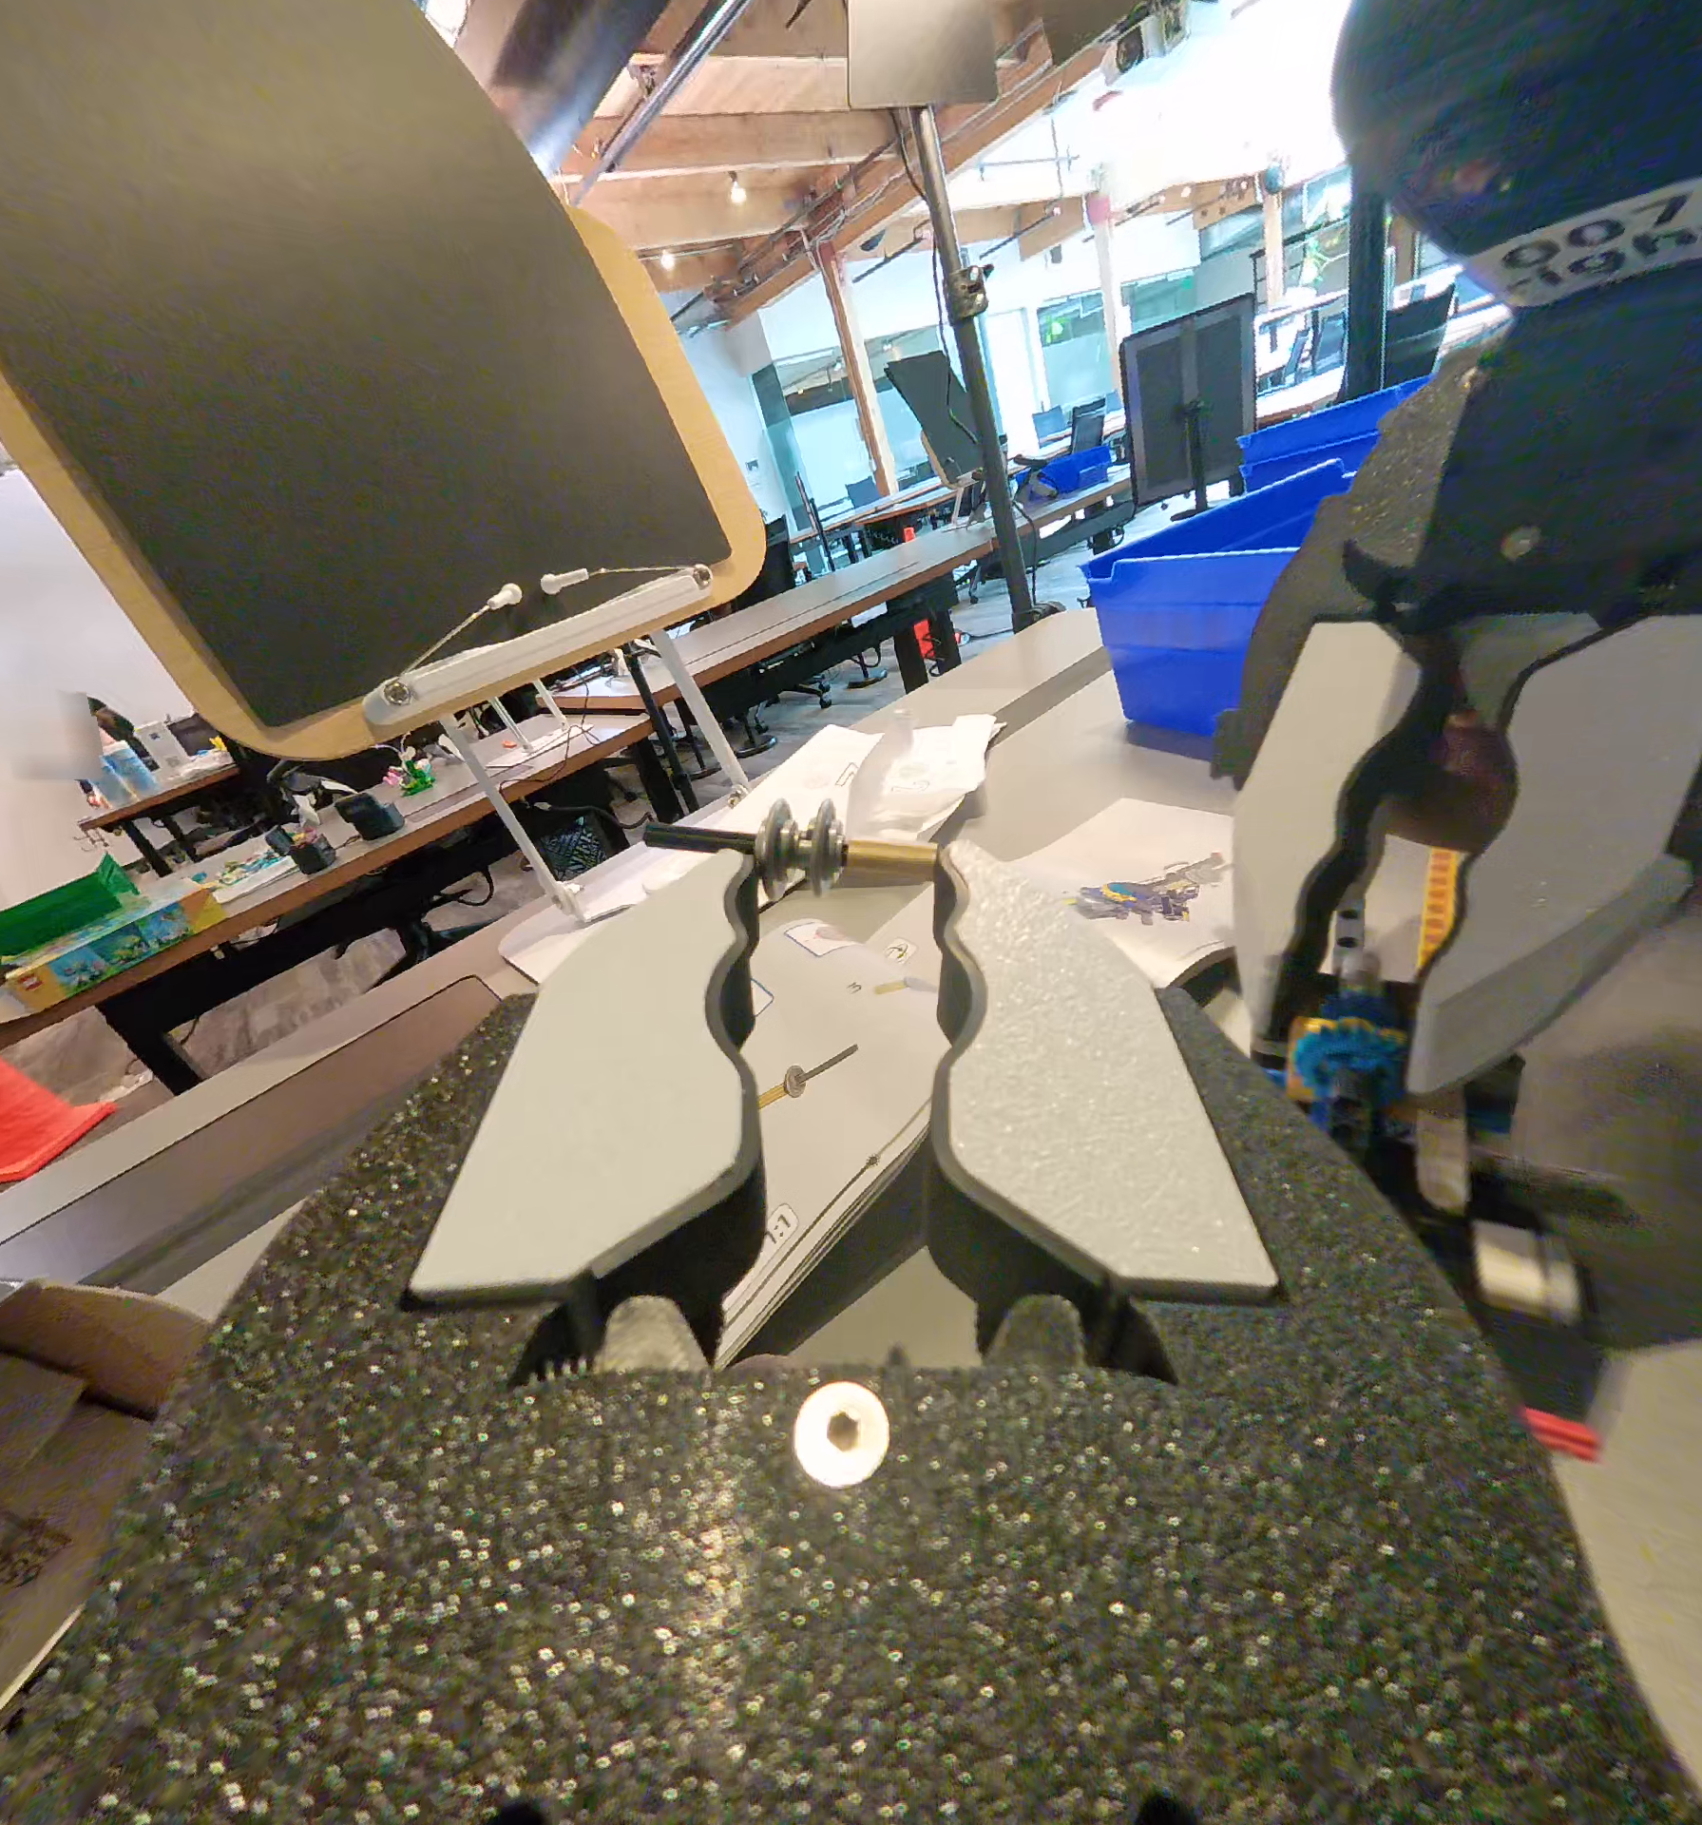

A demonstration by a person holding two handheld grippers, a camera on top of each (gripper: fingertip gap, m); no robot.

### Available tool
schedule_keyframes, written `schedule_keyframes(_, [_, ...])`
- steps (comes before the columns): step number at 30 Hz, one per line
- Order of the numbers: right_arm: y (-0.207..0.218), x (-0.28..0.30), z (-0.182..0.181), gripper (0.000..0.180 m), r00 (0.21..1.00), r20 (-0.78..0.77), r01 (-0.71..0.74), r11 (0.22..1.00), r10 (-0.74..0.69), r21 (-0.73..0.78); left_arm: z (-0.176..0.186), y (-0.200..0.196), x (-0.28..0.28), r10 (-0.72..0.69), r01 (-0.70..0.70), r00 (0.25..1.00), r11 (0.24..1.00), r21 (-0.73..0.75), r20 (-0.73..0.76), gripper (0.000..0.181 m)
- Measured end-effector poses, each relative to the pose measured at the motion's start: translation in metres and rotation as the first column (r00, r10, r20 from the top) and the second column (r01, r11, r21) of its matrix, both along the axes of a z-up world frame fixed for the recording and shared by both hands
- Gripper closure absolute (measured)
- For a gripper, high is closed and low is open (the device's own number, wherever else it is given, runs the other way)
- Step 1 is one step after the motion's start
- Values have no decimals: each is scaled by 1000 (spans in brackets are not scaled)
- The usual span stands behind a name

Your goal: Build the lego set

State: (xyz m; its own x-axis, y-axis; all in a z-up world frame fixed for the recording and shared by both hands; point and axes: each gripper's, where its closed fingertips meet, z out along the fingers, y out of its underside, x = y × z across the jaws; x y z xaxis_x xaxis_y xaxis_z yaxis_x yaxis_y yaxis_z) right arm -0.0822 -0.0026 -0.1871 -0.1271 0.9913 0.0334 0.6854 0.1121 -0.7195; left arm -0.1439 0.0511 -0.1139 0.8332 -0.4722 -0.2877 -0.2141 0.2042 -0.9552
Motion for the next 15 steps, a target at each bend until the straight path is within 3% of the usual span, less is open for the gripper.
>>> schedule_keyframes(8, [-20, 14, 0, 157, 983, 30, -184, 983, 184, -3, 0, 0, 0, 1, -1, 1000, 1000, 2, -5, 147])
schedule_keyframes(15, [-19, 14, 3, 158, 985, 23, -172, 984, 171, 42, -1, 0, 1, -1, 1, 1000, 1000, 1, -7, 147])
